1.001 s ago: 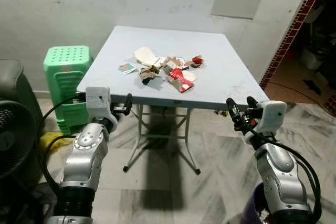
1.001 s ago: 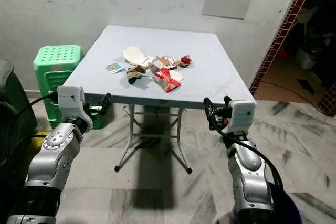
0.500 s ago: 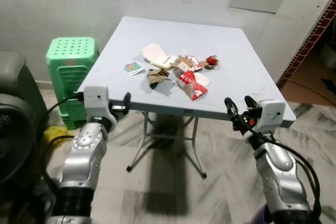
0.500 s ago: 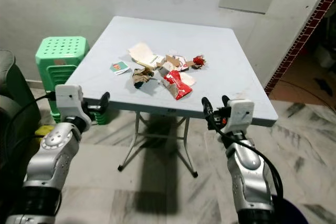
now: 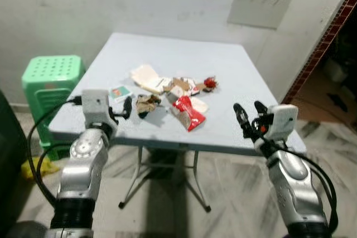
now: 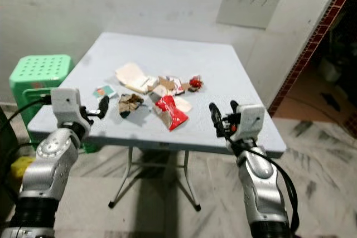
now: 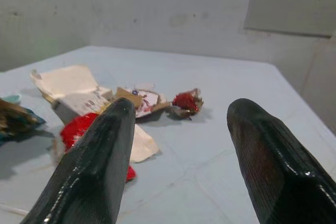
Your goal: Picking trash to rubbish bin
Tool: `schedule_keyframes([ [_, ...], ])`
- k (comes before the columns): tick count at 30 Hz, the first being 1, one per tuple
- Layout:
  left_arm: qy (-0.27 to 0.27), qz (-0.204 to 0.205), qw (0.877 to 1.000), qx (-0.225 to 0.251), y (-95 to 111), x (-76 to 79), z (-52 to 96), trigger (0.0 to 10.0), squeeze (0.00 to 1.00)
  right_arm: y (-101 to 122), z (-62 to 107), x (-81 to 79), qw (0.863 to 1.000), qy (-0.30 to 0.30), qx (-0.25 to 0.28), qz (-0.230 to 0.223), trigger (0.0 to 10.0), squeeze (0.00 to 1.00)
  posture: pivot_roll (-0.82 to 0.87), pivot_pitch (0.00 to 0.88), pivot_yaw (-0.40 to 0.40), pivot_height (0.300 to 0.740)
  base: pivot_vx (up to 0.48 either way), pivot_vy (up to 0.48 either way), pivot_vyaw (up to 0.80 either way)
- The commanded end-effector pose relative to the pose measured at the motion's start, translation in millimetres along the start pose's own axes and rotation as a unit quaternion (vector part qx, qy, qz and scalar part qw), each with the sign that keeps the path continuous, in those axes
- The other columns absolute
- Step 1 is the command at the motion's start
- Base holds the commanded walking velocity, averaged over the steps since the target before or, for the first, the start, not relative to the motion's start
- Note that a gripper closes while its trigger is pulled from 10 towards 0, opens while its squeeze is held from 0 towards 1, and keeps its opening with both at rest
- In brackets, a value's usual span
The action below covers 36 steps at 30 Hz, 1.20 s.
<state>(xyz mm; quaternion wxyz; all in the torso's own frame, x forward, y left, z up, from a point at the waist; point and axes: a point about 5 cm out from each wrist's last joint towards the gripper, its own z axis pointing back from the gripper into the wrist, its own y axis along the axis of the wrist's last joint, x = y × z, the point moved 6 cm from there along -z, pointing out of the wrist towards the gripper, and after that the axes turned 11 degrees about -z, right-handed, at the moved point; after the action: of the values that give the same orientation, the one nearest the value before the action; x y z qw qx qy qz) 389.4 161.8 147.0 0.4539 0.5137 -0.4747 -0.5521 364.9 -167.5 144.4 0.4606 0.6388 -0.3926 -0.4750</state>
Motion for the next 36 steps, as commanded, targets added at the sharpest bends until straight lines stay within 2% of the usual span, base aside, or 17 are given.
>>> schedule_keyframes([
  [1,-0.019,-0.005,1.0,0.017,7,13.5,1.1,10.0,0.0,4,3.3,10.2,1.0,-0.008,-0.003,0.002,10.0,0.0,0.02,0.011,-0.099,0.74,0.0,0.0,0.0],
  [11,-0.039,-0.011,0.999,0.017,9,19.5,2.0,10.0,0.0,3,2.3,5.9,0.999,0.038,-0.036,0.002,10.0,0.0,0.02,0.031,-0.099,0.74,0.0,0.0,0.0],
  [19,-0.078,-0.019,0.997,0.021,10,37.1,8.7,10.0,0.0,9,1.5,-1.0,0.995,0.086,-0.05,0.017,10.0,0.0,0.02,0.06,-0.097,0.74,0.0,0.0,0.0],
  [21,-0.099,-0.02,0.995,0.017,7,47.5,15.8,10.0,0.0,12,0.3,-2.7,0.993,0.105,-0.058,0.021,10.0,0.0,0.01,0.073,-0.097,0.74,0.0,0.0,0.0],
  [27,-0.123,-0.021,0.992,0.017,7,59.6,23.1,10.0,0.0,13,-4.5,-2.8,0.989,0.126,-0.071,0.033,10.0,0.0,0.01,0.1,-0.104,0.74,0.0,0.0,0.0],
  [36,-0.146,-0.019,0.989,0.02,9,68.7,31.3,10.0,0.0,6,-11.7,-3.4,0.983,0.152,-0.099,0.033,10.0,0.0,0.02,0.125,-0.116,0.74,0.0,0.0,0.0],
])
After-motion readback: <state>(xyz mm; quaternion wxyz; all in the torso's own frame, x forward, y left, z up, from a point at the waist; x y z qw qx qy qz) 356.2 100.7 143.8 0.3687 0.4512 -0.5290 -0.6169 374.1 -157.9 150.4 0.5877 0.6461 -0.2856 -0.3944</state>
